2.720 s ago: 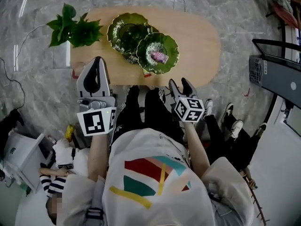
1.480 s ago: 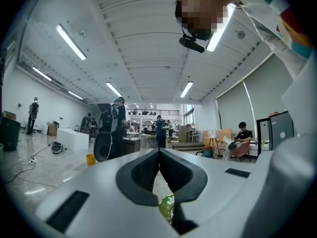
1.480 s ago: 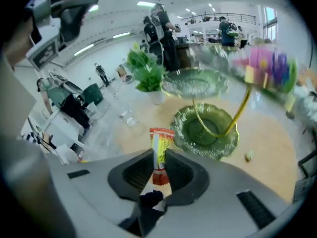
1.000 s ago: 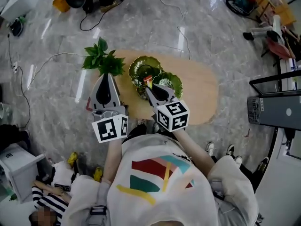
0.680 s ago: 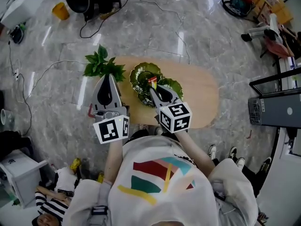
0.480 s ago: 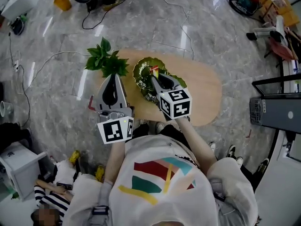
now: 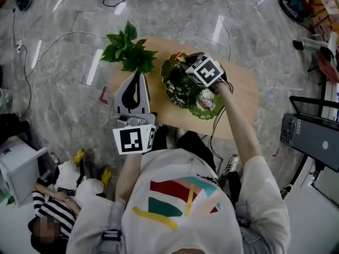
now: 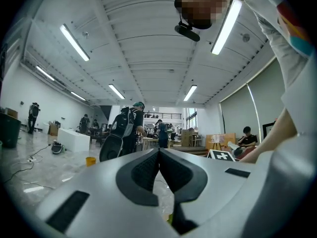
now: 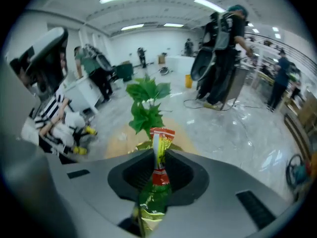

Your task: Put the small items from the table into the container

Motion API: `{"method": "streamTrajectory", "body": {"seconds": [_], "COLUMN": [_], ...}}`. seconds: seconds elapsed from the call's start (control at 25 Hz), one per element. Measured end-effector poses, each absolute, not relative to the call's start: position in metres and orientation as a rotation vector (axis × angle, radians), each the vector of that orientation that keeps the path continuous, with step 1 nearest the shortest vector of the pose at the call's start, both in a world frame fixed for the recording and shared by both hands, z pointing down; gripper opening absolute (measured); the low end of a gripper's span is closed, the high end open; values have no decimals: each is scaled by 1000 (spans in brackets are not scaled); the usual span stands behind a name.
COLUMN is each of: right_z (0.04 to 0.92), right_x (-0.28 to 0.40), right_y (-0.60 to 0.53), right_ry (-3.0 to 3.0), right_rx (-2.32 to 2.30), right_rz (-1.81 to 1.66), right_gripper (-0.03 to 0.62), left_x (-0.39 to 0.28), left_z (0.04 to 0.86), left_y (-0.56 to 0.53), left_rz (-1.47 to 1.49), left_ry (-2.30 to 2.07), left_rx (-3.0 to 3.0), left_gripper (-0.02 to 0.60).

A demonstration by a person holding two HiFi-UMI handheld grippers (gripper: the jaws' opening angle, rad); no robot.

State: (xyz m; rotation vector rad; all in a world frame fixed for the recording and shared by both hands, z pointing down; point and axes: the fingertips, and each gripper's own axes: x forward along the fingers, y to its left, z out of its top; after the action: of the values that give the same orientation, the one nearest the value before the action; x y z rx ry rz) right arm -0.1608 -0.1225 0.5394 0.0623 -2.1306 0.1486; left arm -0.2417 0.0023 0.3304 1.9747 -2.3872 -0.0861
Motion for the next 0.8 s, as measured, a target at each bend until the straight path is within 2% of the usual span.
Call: {"method": "streamTrajectory", "body": {"seconds": [0.24,0.48,0.56,0.64,0.8], "right_z": [604,635,636,631,601], "right_x": [-148,-144,-146,-150,-158], "right_y": [-107,-100,-99,-100,-107], "right_ry": [-1814,-1726,-1740,-1766,-1852], "right_rx": [-377,-388,-350,-314,-259], "right_rz": [-51,38,84,113,138], "right_gripper": [77,78,128,225,235], "left_x": [-255,-262,-263,-263,-261], "left_z": [361,370,370,368,356], "left_y": [2,5,7,8,2], "left_rz": [-8,-20,-24,-30,-63], "left_ry": [-2366,-2370,-2372,-2375,-2381], "left_rx": [1920,1884,1885,1888,1916], "left_gripper": [8,8,8,8,8]}}
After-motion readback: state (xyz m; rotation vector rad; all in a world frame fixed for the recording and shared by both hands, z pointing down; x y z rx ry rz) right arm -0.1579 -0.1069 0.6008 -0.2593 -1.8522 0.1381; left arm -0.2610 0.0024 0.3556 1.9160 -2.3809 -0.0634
